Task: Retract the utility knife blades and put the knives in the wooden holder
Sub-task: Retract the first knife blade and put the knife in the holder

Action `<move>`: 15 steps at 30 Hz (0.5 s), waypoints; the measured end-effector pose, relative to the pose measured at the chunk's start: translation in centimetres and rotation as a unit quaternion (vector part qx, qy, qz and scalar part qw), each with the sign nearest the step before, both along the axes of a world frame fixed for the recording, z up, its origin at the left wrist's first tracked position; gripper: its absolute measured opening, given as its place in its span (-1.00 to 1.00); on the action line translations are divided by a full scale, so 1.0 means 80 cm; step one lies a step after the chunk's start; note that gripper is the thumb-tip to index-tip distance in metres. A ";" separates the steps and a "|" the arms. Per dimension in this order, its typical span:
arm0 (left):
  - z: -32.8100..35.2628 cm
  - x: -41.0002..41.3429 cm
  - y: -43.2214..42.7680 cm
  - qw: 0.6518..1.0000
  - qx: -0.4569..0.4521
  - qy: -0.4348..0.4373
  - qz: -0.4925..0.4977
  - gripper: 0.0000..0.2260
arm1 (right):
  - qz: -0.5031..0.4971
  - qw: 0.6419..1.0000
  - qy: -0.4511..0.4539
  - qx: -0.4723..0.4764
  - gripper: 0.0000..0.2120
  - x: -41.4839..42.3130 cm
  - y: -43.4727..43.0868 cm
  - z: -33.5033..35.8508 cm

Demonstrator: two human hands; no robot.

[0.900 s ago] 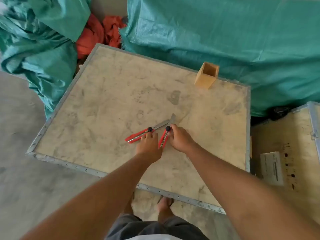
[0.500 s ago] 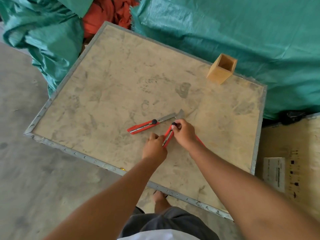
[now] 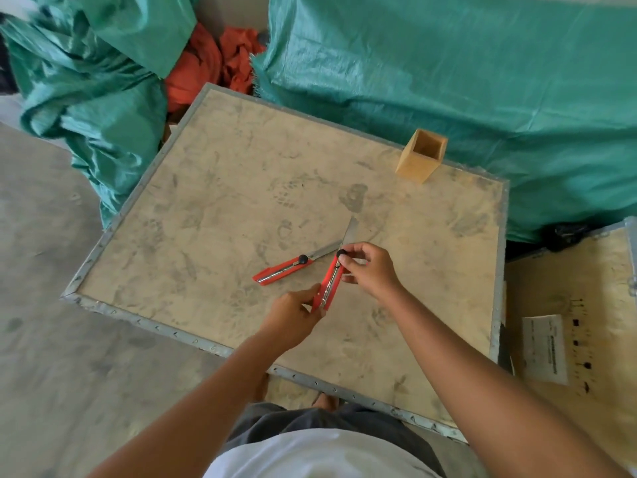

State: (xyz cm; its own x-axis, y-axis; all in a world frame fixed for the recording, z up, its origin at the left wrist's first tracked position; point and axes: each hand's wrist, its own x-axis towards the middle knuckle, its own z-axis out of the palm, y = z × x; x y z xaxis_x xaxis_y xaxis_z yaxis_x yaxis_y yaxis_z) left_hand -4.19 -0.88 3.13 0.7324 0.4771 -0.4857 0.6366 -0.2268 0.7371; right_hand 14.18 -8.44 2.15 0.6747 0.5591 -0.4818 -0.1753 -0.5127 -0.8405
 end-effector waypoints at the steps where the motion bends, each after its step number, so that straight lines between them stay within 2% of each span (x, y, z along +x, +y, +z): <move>1: 0.008 -0.002 0.003 1.000 -0.016 -0.013 -0.012 -0.58 | 0.006 1.000 -0.004 0.013 -0.87 0.001 -0.001 0.011; 7: 0.055 -0.005 0.013 0.992 -0.068 -0.108 0.001 -0.57 | 0.016 0.997 -0.029 0.072 -0.80 0.005 0.001 0.076; 11: 0.079 -0.007 0.019 0.978 -0.114 -0.172 0.032 -0.38 | 0.033 0.993 -0.015 0.111 -0.80 0.000 -0.005 0.115; 15: 0.098 -0.005 0.027 0.957 -0.163 -0.228 0.072 -0.46 | 0.104 0.989 -0.017 0.099 -0.82 -0.014 -0.018 0.138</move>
State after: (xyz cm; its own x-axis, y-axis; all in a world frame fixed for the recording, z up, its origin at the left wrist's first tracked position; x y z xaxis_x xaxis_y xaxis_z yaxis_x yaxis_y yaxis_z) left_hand -4.56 1.30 10.94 0.8422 0.4662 -0.2707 0.2386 0.1279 0.9627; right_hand 13.07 -9.85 13.17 0.5489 0.7690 -0.3276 -0.0531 -0.3590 -0.9318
